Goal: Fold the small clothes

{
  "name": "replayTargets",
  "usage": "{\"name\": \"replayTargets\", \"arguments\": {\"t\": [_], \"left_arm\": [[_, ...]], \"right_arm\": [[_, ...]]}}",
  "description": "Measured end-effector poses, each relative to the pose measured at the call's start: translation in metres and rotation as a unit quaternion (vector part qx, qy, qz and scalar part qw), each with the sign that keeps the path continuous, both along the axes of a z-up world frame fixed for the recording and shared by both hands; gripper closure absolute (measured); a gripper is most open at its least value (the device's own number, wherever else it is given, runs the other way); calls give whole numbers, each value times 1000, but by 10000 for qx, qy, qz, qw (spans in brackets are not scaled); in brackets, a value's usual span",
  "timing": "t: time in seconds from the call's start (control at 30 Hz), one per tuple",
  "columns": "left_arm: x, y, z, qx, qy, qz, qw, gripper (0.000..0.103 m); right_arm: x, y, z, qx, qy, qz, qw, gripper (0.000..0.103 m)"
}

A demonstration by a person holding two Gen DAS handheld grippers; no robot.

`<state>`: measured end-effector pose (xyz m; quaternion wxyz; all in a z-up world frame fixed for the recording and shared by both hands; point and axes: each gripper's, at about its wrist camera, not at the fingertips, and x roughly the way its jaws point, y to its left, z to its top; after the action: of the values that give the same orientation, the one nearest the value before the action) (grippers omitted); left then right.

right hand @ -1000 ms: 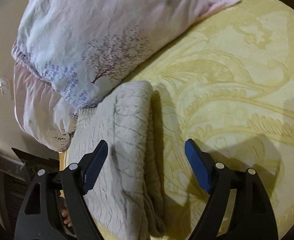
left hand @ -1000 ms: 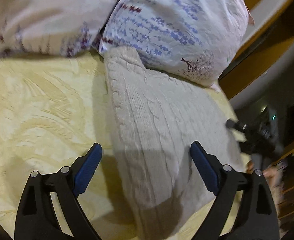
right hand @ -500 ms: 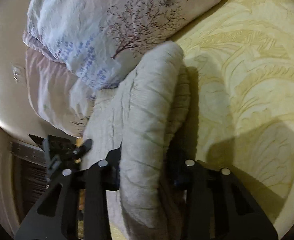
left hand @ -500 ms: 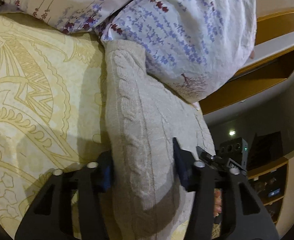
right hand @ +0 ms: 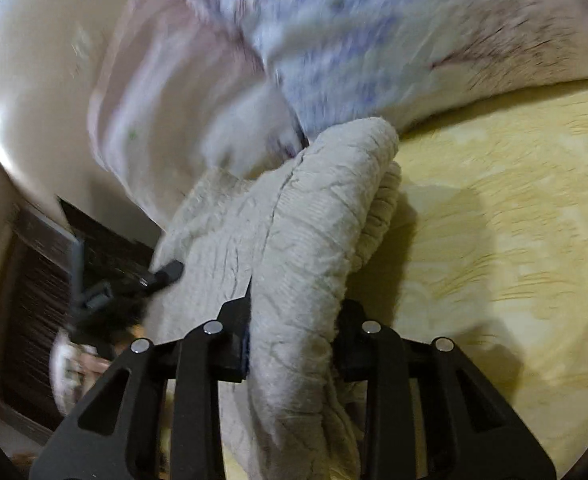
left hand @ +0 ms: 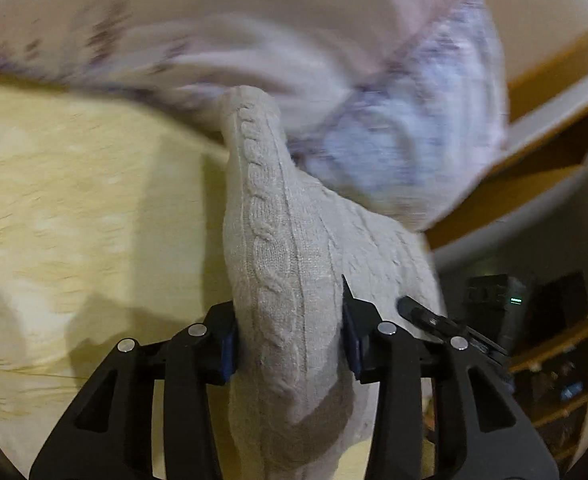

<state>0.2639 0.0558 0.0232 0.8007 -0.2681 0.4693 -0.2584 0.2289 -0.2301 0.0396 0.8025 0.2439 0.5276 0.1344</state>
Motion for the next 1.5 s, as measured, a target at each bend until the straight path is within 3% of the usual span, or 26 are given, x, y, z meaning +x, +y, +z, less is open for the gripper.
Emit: {"name": "replayTargets", "arguments": {"t": [0.03, 0.1, 0.2, 0.33, 0.4, 0.5, 0.57, 0.67, 0.8, 0.93, 0.97, 1.0, 1.03, 1.2, 1.37, 1.5], "left_arm": [[2, 2, -13, 118, 156, 63, 9998, 55], [0, 8, -26, -162, 138, 188, 9996, 49], [-3, 4, -18, 37, 4, 270, 9996, 46], [-27, 2, 17, 690, -778, 587, 9928, 39], [-48, 2, 34, 872, -1323, 618, 9854, 30], [-77, -19, 49, 982, -1864, 146, 9775, 24], [-82, -34, 47, 958, -1854, -167, 9779, 24], [-77, -58, 35, 1090, -1670, -491, 9787, 24], [-70, -78, 18, 1560, -1716, -468, 9716, 24], [-70, -76, 25, 1448, -1683, -319, 9745, 24], [-75, -71, 29, 1377, -1727, -295, 9749, 24], [-81, -66, 32, 1347, -1778, -241, 9745, 24], [-91, -60, 36, 1396, -1864, -149, 9724, 24], [-134, -36, 44, 2055, -2245, 398, 9517, 6], [-162, -24, 35, 2469, -2133, 769, 9421, 1], [-167, -28, 22, 2757, -1679, 816, 9429, 1]], "right_arm": [[1, 8, -7, -396, 24, -62, 9992, 65], [1, 9, -8, -484, -32, -145, 9987, 54], [-4, -4, -3, -578, 38, -378, 9976, 42], [-31, -17, 37, -1071, -786, -699, 9887, 45], [-40, -9, 55, -976, -1190, -407, 9872, 52], [-43, 12, 58, -907, -1172, 178, 9888, 58], [-40, 23, 47, -1093, -972, 419, 9884, 61], [-31, 30, 28, -1362, -617, 329, 9882, 63], [-26, 17, 12, -1245, -440, 85, 9912, 63], [-35, 18, 23, -1206, -587, 22, 9910, 61], [-45, 18, 31, -1227, -704, 20, 9899, 52], [-54, 17, 37, -1283, -834, 5, 9882, 35], [-65, 19, 45, -1470, -1021, -55, 9838, 27], [-102, 25, 61, -2147, -1467, -277, 9652, 5], [-129, 29, 56, -2604, -1435, -604, 9529, 2], [-140, 32, 43, -2510, -1083, -849, 9581, 2]]}}
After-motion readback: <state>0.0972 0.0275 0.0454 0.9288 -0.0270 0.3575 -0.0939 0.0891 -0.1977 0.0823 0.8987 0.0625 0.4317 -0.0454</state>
